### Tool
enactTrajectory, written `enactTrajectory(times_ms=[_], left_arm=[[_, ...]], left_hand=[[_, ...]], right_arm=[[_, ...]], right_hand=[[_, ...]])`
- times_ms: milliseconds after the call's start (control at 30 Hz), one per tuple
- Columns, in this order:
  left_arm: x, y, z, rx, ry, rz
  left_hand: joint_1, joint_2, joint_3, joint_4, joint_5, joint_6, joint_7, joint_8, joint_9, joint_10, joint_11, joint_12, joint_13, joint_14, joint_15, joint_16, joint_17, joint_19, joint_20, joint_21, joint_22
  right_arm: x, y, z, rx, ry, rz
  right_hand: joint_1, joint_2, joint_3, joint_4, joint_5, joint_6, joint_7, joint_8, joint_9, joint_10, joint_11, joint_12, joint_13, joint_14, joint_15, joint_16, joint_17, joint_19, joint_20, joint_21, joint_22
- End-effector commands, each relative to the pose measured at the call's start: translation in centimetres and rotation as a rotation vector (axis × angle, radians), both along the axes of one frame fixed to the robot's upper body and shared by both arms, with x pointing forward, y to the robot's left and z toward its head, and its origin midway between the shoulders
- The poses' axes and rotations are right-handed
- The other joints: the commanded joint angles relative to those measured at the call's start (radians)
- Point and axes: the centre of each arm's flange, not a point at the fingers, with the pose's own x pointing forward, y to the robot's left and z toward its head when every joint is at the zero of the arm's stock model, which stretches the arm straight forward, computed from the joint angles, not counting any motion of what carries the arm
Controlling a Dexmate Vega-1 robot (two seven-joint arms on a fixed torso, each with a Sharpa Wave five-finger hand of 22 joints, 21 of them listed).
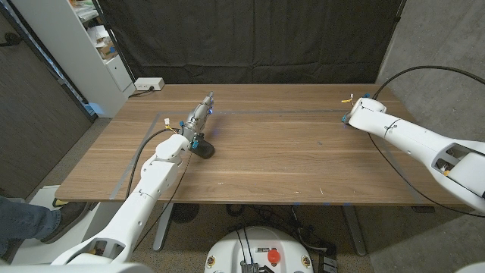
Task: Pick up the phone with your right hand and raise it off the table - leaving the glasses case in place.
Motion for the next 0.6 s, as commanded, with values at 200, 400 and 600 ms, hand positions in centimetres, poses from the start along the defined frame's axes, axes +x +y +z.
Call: enactTrajectory(times_ms=[200,400,600], left_arm=[[-0.25,-0.05,-0.33,-0.002,0.001,-0.004],[-0.44,-0.21,-0.24,-0.001,-0.003,-0.006],[-0.52,-0.36,-0.21,0.003,-0.003,-0.007]], left_hand=[[0.005,0.01,-0.001,-0.005,-0.003,0.005,0.001,0.006,0.001,0.0,-0.003,0.004,0.006,-0.011,0.001,0.003,0.005,-0.022,0.006,0.0,0.001],[0.004,0.01,-0.001,-0.005,-0.003,0.005,0.001,0.006,0.001,0.0,-0.002,0.004,0.006,-0.011,0.001,0.003,0.005,-0.023,0.006,0.0,0.001],[0.004,0.011,-0.002,-0.005,-0.003,0.006,0.002,0.007,0.001,-0.001,-0.002,0.004,0.006,-0.011,0.001,0.003,0.005,-0.023,0.005,0.0,0.001]], right_arm=[[0.17,0.36,-0.94,0.01,-0.012,-0.028],[-0.17,0.26,-1.25,0.019,-0.025,-0.028],[-0.64,0.17,-1.48,0.019,-0.058,-0.013]], right_hand=[[0.063,0.03,-0.034,0.001,-0.021,0.115,-0.008,0.03,0.007,0.126,-0.004,0.042,0.025,0.112,-0.087,0.105,0.085,0.091,-0.076,0.028,0.01],[0.1,0.046,-0.056,-0.001,-0.024,0.201,-0.013,0.055,0.011,0.202,-0.012,0.072,0.042,0.17,-0.124,0.174,0.149,0.143,-0.102,0.048,0.014],[0.111,0.052,-0.057,-0.002,-0.025,0.225,-0.015,0.062,0.012,0.215,-0.013,0.077,0.046,0.181,-0.133,0.185,0.161,0.153,-0.107,0.052,0.014]])
